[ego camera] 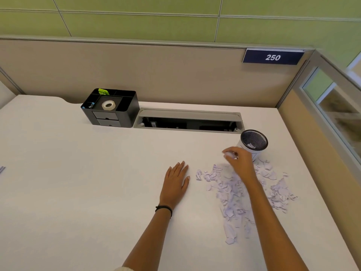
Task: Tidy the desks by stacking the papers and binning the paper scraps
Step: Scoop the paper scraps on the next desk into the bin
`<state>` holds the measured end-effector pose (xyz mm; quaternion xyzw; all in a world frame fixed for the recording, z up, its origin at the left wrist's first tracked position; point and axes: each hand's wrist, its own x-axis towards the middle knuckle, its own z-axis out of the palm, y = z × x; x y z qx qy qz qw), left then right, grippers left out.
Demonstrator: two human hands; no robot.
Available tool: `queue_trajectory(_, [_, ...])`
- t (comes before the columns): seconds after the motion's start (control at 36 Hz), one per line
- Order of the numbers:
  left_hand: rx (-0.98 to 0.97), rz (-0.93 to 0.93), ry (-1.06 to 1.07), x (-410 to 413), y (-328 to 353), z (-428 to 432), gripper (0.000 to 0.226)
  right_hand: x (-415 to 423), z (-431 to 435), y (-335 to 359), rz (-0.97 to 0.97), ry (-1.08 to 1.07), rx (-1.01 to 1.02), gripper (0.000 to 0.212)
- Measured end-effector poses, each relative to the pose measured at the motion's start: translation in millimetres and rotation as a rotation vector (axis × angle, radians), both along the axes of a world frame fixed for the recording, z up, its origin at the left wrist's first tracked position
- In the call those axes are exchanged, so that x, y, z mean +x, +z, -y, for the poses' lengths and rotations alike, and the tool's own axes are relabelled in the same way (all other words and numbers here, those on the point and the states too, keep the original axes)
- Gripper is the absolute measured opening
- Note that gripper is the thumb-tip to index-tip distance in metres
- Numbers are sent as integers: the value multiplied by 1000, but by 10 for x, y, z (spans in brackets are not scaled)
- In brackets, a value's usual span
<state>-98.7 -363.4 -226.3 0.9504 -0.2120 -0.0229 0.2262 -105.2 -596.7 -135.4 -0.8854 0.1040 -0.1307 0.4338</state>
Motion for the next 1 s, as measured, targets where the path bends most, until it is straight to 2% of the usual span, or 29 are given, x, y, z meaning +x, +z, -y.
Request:
queue_trajectory(0.11, [-15,-7,-2,-2,-3,-2,63,115,237,232,108,-163,72,16])
queue_trajectory(0.19, [-26,-4,1,6,-5,-3,63,179,401,309,120,-277,60,16])
queue_trajectory(0.39, [-24,-16,-1,0,-4,1,63,261,588,304,10,-316,-8,31])
queue_trajectory(0.53, [-9,-19,-8,-11,12,-9,64,204,591,261,-9,-337,107,50])
queue_trajectory(0.58, [-8,-17,-9,-6,17,-7,65,152,570,236,42,-338,88,47])
queue_trajectory(0.78, [-24,-17,-24,-43,-11,24,65,-225,408,94,423,-375,-136,31])
queue_trajectory(0.92, [-114,-62,-120,-140,84,254,58,-496,307,-189,444,-409,-147,36])
queue_trajectory(1.0, [-75,-70,-260,-181,140,469,61,-635,240,-366,380,-382,-143,37])
